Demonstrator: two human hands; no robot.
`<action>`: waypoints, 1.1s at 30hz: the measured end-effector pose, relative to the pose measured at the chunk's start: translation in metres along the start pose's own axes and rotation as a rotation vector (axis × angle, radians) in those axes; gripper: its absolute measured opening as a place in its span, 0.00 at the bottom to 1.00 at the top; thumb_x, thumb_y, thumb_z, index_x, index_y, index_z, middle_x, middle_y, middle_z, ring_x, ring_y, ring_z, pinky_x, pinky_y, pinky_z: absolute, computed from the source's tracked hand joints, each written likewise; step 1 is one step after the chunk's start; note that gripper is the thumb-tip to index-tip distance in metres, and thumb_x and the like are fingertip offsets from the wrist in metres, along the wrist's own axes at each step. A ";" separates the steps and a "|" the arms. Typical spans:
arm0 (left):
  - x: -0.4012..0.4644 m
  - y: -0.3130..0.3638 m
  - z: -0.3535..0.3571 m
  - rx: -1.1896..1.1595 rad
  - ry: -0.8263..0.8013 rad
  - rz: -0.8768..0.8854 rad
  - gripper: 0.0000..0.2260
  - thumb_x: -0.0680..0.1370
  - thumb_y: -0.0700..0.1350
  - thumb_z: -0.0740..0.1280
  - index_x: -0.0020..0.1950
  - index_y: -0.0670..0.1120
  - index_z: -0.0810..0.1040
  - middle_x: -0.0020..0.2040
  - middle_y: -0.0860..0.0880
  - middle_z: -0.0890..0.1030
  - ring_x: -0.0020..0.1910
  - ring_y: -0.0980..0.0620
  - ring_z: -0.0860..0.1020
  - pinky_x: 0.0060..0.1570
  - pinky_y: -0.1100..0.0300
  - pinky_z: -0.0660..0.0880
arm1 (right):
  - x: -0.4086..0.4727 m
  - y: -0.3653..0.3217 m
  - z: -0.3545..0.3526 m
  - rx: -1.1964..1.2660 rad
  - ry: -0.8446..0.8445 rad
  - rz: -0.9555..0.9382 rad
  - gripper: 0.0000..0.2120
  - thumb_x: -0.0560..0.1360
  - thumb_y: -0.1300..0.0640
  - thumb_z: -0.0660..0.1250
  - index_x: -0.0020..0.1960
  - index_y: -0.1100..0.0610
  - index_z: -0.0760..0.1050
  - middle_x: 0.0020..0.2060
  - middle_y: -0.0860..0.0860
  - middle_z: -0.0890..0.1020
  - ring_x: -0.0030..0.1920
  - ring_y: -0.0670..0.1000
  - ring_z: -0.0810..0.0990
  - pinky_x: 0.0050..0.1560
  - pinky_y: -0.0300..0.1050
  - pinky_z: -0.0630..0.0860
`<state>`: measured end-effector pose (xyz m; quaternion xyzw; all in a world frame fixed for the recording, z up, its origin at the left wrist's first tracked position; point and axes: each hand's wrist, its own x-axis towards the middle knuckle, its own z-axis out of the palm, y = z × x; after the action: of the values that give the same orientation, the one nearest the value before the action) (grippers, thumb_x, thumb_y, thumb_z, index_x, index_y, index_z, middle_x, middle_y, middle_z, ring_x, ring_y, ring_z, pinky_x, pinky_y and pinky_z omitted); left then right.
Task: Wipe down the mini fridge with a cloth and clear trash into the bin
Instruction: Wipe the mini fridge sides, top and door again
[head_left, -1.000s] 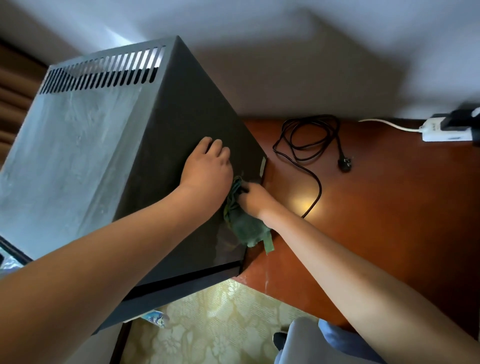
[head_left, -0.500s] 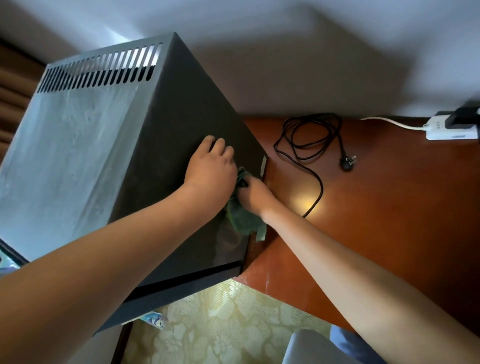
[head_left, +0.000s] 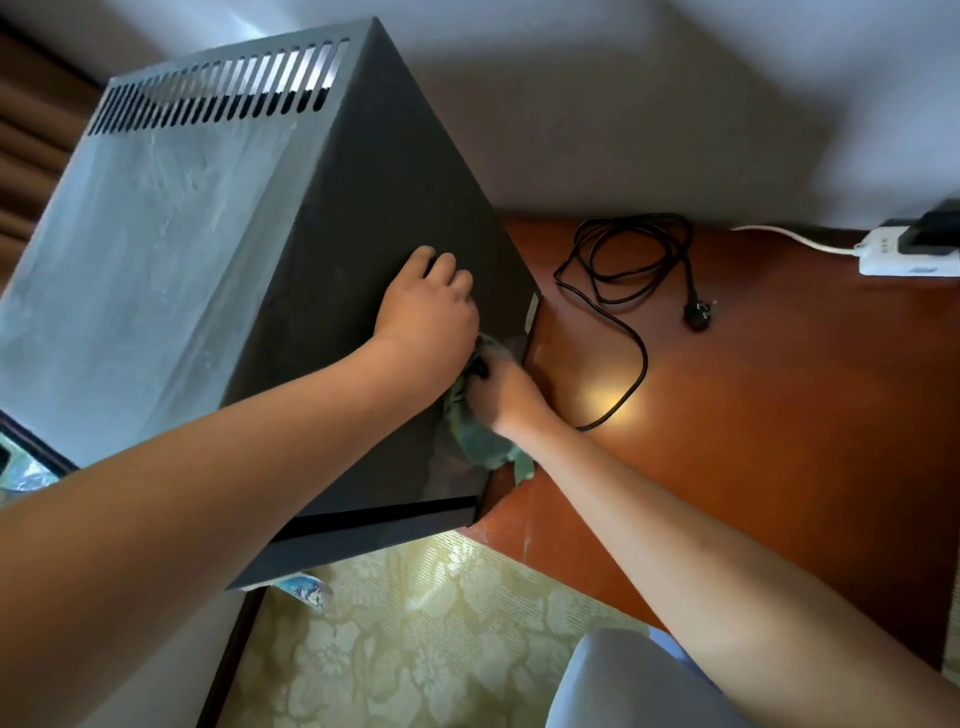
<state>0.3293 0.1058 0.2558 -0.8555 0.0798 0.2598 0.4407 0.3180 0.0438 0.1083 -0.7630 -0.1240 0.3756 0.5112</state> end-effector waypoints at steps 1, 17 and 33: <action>-0.003 0.001 0.001 -0.002 0.001 -0.001 0.24 0.81 0.53 0.58 0.76 0.47 0.65 0.77 0.44 0.61 0.77 0.41 0.56 0.76 0.43 0.49 | 0.004 0.004 -0.001 -0.060 -0.022 0.029 0.19 0.80 0.60 0.58 0.70 0.60 0.73 0.65 0.60 0.78 0.66 0.60 0.75 0.68 0.54 0.73; -0.039 0.006 0.015 0.003 0.031 -0.020 0.23 0.81 0.52 0.56 0.76 0.47 0.66 0.78 0.44 0.61 0.77 0.41 0.55 0.76 0.43 0.48 | -0.043 0.017 0.037 -0.147 -0.187 0.176 0.18 0.82 0.59 0.58 0.70 0.61 0.72 0.63 0.63 0.78 0.62 0.62 0.78 0.63 0.51 0.77; -0.078 0.017 0.038 0.041 0.044 0.006 0.24 0.81 0.54 0.57 0.77 0.48 0.64 0.80 0.43 0.54 0.79 0.40 0.49 0.76 0.41 0.43 | -0.077 0.011 0.056 -0.204 -0.187 0.175 0.06 0.78 0.60 0.61 0.48 0.58 0.77 0.42 0.57 0.81 0.41 0.57 0.81 0.38 0.48 0.77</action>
<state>0.2428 0.1182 0.2654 -0.8516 0.0974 0.2404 0.4556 0.2240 0.0332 0.1221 -0.7806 -0.1415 0.4734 0.3828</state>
